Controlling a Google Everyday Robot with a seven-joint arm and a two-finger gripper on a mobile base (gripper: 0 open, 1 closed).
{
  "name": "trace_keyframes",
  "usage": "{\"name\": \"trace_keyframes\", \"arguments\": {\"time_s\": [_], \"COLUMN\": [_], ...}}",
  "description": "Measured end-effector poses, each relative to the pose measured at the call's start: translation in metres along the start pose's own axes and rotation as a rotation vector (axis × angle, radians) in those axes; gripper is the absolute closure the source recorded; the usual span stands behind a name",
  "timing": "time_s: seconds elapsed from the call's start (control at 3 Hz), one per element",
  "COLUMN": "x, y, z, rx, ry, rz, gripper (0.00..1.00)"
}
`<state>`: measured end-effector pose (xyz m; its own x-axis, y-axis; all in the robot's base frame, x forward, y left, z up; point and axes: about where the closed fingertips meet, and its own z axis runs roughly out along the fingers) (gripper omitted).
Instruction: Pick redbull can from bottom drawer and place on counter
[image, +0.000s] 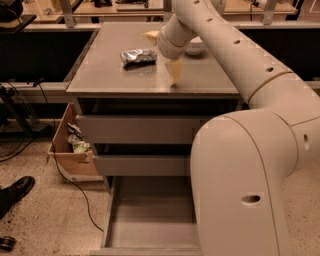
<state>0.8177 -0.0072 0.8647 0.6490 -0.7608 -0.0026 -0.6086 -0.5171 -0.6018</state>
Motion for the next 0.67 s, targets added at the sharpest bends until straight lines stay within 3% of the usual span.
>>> {"name": "trace_keyframes", "arguments": {"time_s": [0.33, 0.67], "x": [0.010, 0.015], "y": [0.014, 0.033], "z": [-0.048, -0.125], "rx": [0.017, 0.075], "ry": [0.027, 0.068], "rz": [-0.007, -0.002], "gripper": [0.00, 0.00]}}
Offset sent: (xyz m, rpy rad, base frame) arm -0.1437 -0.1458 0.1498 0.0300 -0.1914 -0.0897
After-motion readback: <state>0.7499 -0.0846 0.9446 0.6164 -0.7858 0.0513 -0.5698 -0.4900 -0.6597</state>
